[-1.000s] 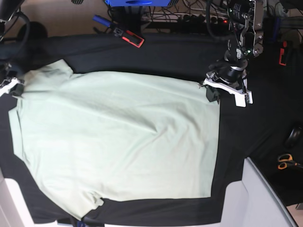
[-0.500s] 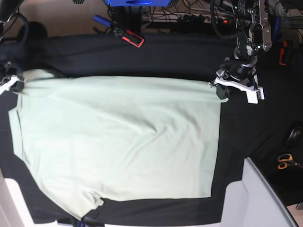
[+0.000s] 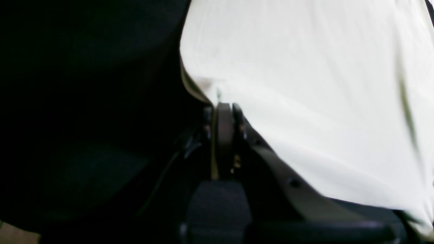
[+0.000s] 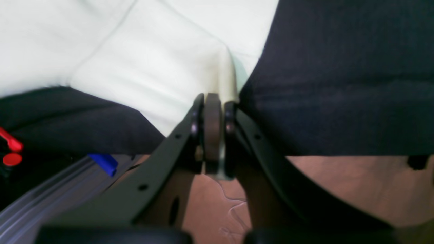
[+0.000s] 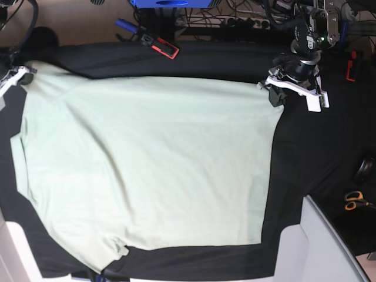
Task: Fold the T-shirt properly
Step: 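Lift the grasped edge with both grippers and pull it over the shirt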
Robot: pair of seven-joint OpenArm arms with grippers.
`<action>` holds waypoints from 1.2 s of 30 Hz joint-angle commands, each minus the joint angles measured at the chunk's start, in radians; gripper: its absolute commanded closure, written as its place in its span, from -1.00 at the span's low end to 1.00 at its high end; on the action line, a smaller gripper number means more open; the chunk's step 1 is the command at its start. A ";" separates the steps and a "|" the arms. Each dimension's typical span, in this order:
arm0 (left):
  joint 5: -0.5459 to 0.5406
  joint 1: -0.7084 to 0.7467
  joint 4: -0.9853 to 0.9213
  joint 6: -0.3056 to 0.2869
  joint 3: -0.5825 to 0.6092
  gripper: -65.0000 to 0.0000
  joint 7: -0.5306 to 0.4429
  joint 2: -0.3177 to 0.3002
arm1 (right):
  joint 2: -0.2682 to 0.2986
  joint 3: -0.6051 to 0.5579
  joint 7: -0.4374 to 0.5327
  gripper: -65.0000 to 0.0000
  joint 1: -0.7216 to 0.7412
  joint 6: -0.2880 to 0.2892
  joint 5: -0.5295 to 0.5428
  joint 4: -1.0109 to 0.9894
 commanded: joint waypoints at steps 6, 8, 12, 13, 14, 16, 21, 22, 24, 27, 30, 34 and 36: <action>-0.009 0.010 0.042 -0.008 -0.006 1.00 -0.019 -0.021 | 0.005 0.009 -0.066 1.00 0.011 0.002 0.010 0.144; -0.009 0.002 0.042 -0.008 -0.008 1.00 -0.019 -0.021 | 0.005 0.009 -0.089 1.00 0.037 0.002 0.006 0.150; -0.010 -0.019 0.055 -0.008 -0.008 1.00 -0.019 -0.018 | 0.008 0.004 -0.121 1.00 0.094 0.000 0.002 0.147; -0.010 -0.027 0.055 -0.008 -0.008 1.00 -0.019 -0.018 | 0.009 0.001 -0.123 1.00 0.107 0.000 0.002 0.145; -0.010 -0.033 0.055 -0.008 -0.008 1.00 -0.019 -0.016 | 0.011 0.000 -0.129 1.00 0.120 0.000 0.002 0.144; -0.010 -0.050 0.052 -0.008 -0.008 1.00 -0.019 -0.016 | 0.011 -0.002 -0.143 1.00 0.147 -0.009 0.000 0.142; -0.012 -0.105 0.029 -0.006 -0.008 1.00 -0.017 -0.014 | 0.014 -0.005 -0.146 1.00 0.227 -0.070 0.000 0.072; -0.012 -0.119 0.016 -0.006 -0.008 1.00 -0.017 -0.014 | 0.014 -0.005 -0.146 1.00 0.244 -0.072 0.000 0.052; -0.012 -0.142 -0.017 -0.006 -0.008 1.00 -0.017 -0.014 | 0.014 -0.005 -0.144 1.00 0.267 -0.072 0.000 0.018; -0.012 -0.170 -0.067 -0.006 -0.008 1.00 -0.017 -0.013 | 0.032 -0.005 -0.139 1.00 0.298 -0.072 0.000 -0.029; -0.012 -0.199 -0.107 -0.006 -0.008 1.00 -0.017 -0.013 | 0.043 -0.005 -0.138 1.00 0.331 -0.072 0.000 -0.071; -0.012 -0.251 -0.178 -0.006 -0.008 1.00 -0.019 -0.013 | 0.063 -0.005 -0.136 1.00 0.374 -0.072 0.000 -0.137; -0.012 -0.279 -0.207 -0.006 -0.008 1.00 -0.019 -0.013 | 0.064 -0.005 -0.123 1.00 0.394 -0.072 0.000 -0.169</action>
